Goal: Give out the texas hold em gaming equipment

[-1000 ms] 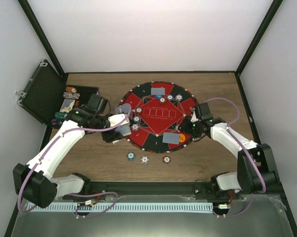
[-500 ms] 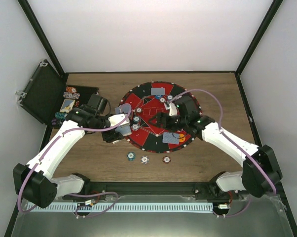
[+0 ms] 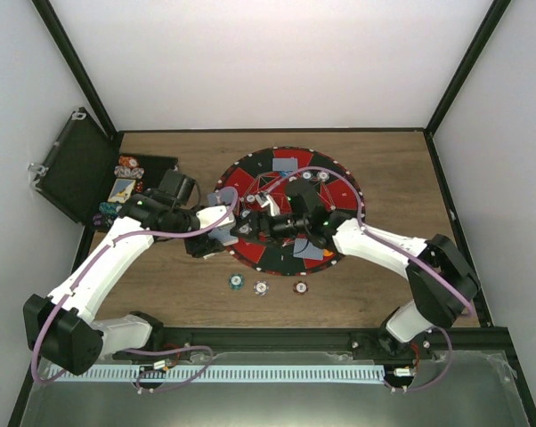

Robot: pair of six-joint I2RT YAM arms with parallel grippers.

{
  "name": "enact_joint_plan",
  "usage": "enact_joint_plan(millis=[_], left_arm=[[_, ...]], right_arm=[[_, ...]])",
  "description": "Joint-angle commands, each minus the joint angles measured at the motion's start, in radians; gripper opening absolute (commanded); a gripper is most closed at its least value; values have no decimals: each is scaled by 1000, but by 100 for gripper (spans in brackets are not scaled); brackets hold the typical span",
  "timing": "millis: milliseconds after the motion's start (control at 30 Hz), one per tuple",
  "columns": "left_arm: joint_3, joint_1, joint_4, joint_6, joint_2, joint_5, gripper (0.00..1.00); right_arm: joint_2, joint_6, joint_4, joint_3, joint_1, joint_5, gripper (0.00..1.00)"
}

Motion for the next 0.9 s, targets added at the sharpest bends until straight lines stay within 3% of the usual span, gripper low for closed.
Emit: enact_joint_plan(millis=[0, 533, 867], left_arm=[[26, -9, 3, 13, -8, 26, 12], [42, -13, -17, 20, -17, 21, 12], [49, -14, -25, 26, -29, 17, 12]], right_arm=[[41, 41, 102, 55, 22, -52, 82], [275, 73, 162, 210, 64, -128, 74], [261, 44, 136, 134, 1, -118, 62]])
